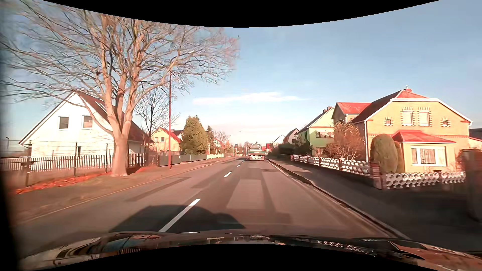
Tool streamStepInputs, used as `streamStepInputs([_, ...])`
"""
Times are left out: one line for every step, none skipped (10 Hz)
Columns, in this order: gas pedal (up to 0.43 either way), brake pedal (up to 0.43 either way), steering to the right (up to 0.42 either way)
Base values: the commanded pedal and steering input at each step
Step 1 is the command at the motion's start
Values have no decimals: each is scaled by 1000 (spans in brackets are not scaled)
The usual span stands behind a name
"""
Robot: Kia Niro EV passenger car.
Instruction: Follow the waypoints while adhering to traffic rules and regulations
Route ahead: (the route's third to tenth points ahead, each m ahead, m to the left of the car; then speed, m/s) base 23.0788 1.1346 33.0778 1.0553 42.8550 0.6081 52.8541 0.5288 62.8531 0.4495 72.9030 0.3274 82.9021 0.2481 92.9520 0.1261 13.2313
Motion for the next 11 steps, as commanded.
streamStepInputs([118,0,-2])
streamStepInputs([118,0,-3])
streamStepInputs([118,0,0])
streamStepInputs([118,0,0])
streamStepInputs([118,0,0])
streamStepInputs([118,0,0])
streamStepInputs([118,0,0])
streamStepInputs([118,0,0])
streamStepInputs([118,0,0])
streamStepInputs([118,0,0])
streamStepInputs([118,0,0])
